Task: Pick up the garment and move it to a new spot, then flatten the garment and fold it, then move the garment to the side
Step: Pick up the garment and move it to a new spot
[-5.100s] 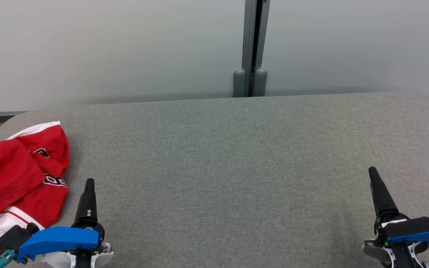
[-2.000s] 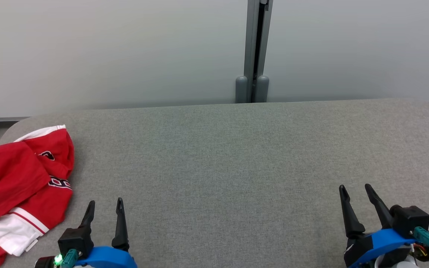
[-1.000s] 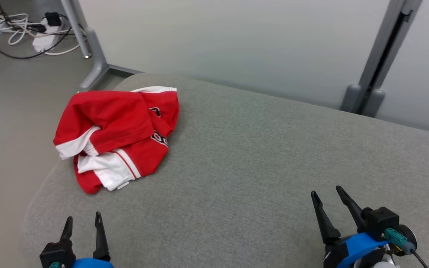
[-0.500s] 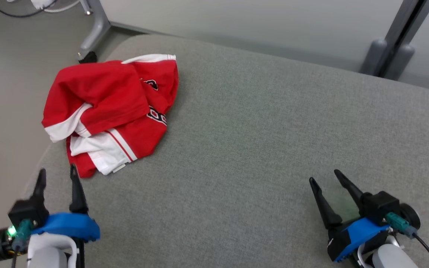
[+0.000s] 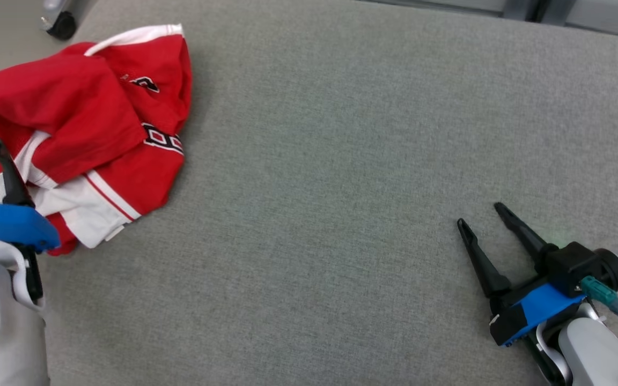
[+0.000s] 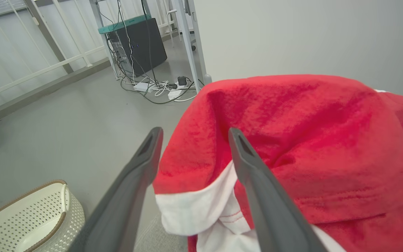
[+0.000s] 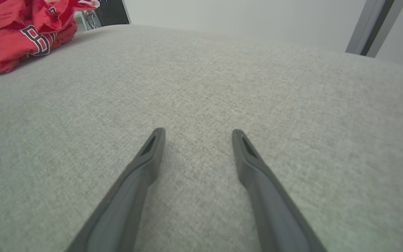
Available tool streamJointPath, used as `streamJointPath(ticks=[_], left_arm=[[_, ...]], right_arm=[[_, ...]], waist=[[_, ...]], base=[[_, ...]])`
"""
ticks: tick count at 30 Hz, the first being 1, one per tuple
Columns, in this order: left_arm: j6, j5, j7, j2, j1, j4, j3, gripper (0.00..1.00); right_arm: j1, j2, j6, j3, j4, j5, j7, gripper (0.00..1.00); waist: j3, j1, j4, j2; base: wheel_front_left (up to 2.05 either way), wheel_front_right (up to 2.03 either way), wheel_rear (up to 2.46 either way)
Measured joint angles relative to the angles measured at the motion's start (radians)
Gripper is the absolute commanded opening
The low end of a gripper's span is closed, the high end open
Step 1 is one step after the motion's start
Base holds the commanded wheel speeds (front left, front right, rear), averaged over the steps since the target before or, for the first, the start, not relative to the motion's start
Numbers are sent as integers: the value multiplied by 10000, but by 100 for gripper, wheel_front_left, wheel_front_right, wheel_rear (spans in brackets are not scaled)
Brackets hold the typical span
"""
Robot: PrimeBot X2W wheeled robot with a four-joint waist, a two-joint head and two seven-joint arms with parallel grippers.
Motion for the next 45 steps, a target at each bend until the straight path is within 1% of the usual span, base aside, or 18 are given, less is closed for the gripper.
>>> streamJointPath(ticks=[1,3,8,12,13,14,15,16,20,22,25,29,31,34,37,41,45], left_arm=[[71,-75,-2,121,-370,472,81,100],[142,-84,0,203,-663,934,96,100],[318,-153,0,274,-1094,1522,123,100],[506,-261,0,368,-1242,1977,322,100],[596,-290,0,405,-1246,2111,345,78],[614,-278,0,460,-1256,2199,328,45],[600,-251,0,533,-1305,2243,309,36],[579,-251,0,606,-1383,2266,305,0],[485,-249,0,754,-1464,2362,257,0],[399,-234,2,757,-1491,2134,136,0],[247,-46,2,704,-1607,1237,-144,0],[-19,121,2,441,-1713,-192,-558,0],[-226,326,0,428,-1908,-905,-903,0],[-571,523,0,244,-2230,-1779,-1595,0],[-832,458,0,46,-2374,-2487,-2291,0],[-926,157,-2,-435,-2482,-3118,-3340,0],[-943,-395,-2,-903,-2580,-3547,-4567,0]], right_arm=[[-83,-33,2,38,-90,2,-13,100],[-196,-107,2,92,-176,36,-40,100],[-336,-291,8,113,-336,73,-75,100],[-398,-347,13,184,-382,113,-82,100],[-424,-349,15,215,-384,144,-82,100],[-441,-351,15,236,-384,150,-82,100],[-465,-355,15,259,-384,159,-82,100],[-478,-355,15,270,-382,176,-82,100],[-571,-355,15,267,-311,244,-81,100],[-577,-339,15,228,-242,253,-77,100],[-555,-259,2,107,-63,282,-63,100],[-234,12,-12,-17,128,320,-12,100],[-70,201,-12,-13,207,320,8,100],[108,495,-12,-31,311,320,13,100],[274,775,-12,-10,397,320,17,100],[466,1110,-13,-69,483,334,17,100],[615,1436,-13,-132,566,334,17,100]], waist=[[171,-2,-94,0],[339,-1,-165,0],[638,-3,-242,0],[731,-3,-316,0],[740,-2,-348,0],[745,-2,-382,1],[744,-2,-419,0],[736,-1,-455,0],[675,0,-600,0],[602,1,-653,0],[406,1,-688,0],[-61,2,-703,0],[-304,1,-772,0],[-672,1,-912,0],[-1030,1,-1121,0],[-1398,-2,-1578,0],[-1610,-1,-2256,0]], base=[[0,0,0],[0,0,0],[0,0,0],[0,0,0],[0,0,0],[0,0,0],[0,0,0],[0,0,0],[0,0,0],[0,0,0],[0,0,0],[0,0,0],[0,0,0],[0,0,0],[0,0,0],[0,0,0],[0,0,0]])
